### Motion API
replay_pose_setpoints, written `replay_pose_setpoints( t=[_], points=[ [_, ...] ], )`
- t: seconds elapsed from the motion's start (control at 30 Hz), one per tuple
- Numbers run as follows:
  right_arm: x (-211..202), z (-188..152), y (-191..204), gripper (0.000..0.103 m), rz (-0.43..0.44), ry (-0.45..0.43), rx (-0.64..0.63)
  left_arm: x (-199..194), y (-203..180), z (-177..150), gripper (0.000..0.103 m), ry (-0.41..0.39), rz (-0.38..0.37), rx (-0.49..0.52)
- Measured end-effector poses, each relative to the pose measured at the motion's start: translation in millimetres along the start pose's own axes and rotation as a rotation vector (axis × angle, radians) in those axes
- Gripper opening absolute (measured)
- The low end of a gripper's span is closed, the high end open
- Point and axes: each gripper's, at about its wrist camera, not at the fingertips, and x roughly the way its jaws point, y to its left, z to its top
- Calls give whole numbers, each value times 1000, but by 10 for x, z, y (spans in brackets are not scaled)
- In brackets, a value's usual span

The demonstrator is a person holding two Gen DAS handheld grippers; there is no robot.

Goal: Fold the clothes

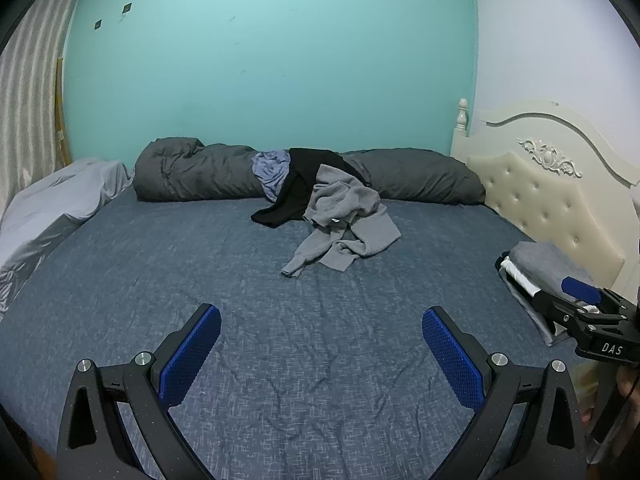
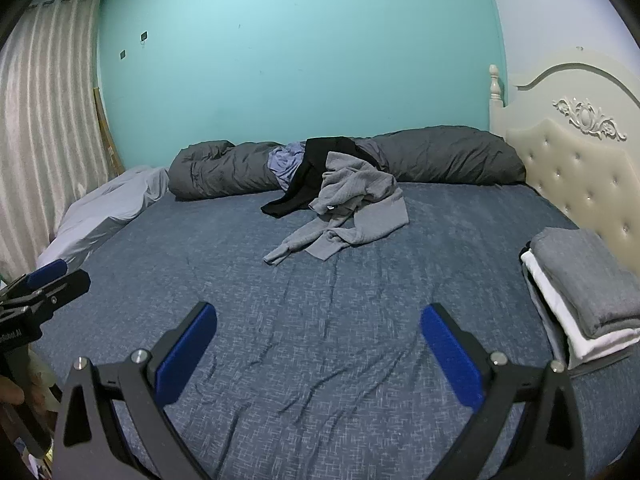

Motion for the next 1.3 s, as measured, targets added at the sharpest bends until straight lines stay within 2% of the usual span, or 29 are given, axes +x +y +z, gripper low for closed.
replay_pose_setpoints(
  t=[1.3],
  points=[
    [-24,10,-100,103,-19,-11,13,-19,-106,32,103,-7,-11,11]
  ],
)
